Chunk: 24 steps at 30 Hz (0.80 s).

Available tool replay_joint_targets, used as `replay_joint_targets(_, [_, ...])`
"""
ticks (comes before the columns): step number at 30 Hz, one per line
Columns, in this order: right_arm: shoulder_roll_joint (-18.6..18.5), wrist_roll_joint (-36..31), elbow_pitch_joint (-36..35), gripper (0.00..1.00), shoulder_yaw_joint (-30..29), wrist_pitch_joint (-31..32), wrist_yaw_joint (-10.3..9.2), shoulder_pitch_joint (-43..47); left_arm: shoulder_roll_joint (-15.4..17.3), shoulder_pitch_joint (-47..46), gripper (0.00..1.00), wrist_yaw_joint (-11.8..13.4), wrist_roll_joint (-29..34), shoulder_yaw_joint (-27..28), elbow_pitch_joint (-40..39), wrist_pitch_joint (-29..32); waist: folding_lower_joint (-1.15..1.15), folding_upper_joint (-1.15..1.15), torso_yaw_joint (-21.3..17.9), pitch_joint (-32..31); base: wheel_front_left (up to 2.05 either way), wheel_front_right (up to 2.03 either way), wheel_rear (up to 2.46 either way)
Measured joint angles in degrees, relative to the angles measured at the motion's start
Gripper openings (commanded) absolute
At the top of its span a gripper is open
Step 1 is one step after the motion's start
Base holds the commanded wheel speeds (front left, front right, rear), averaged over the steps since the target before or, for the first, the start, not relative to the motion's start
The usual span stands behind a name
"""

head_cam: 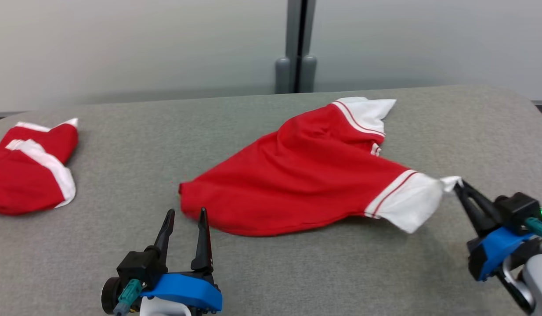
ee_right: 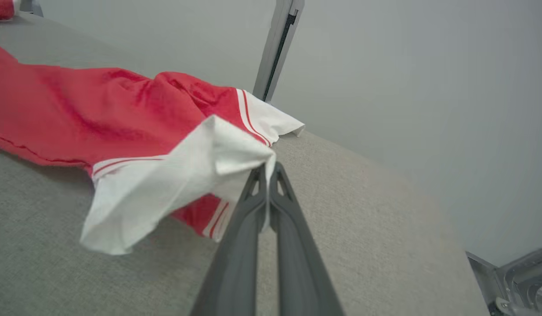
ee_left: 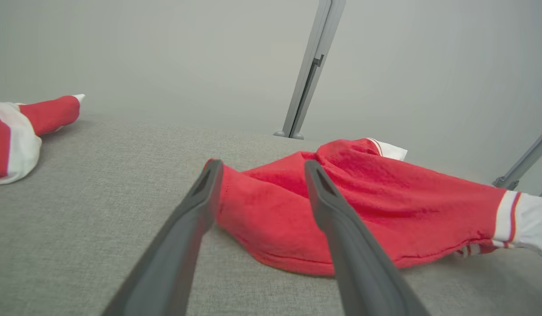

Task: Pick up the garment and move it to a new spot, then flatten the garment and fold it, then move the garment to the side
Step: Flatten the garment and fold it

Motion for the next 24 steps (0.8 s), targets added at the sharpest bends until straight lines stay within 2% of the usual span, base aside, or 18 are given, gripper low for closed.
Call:
replay_joint_targets(4, [0.1,-4.6,-2.6,0.0,-6.5,0.0,0.0,3.1,0.0,-0.1,1.0,0.1,0.0,0.1,0.5,0.0,0.0,0.0,-2.1,-0.1,0.0,0.0,0.0])
replay_joint_targets(5, [0.6,-5.0,-2.7,0.57,-7.7,0.0,0.0,4.0,0.0,-0.1,1.0,0.1,0.0,0.0,0.9,0.0,0.0,0.0,-2.3,0.0,0.0,0.0,0.0])
replay_joint_targets(6, [1.2,-5.5,-2.4,1.0,-8.2,0.0,0.0,5.2,0.0,-0.1,1.0,0.0,0.0,0.0,1.2,0.0,0.0,0.0,-2.4,0.1,0.0,0.0,0.0])
replay_joint_targets(10, [4.8,-6.3,-0.5,1.0,-10.5,0.1,0.01,9.4,0.0,-0.3,1.0,0.1,-0.6,-0.2,3.1,0.0,0.0,0.0,-2.8,0.6,0.0,0.0,0.0])
replay_joint_targets(14, [8.2,-7.0,-3.0,1.0,-13.9,0.1,0.0,10.4,0.0,-1.3,1.0,0.5,-2.6,-0.5,7.4,0.0,0.0,0.0,-3.9,2.4,0.0,0.0,0.0])
replay_joint_targets(24, [10.8,-7.3,-8.4,1.0,-14.5,0.1,0.0,8.5,0.0,-5.1,1.0,1.0,-5.9,0.8,13.4,0.0,0.01,0.01,-5.5,6.0,0.0,0.0,0.0])
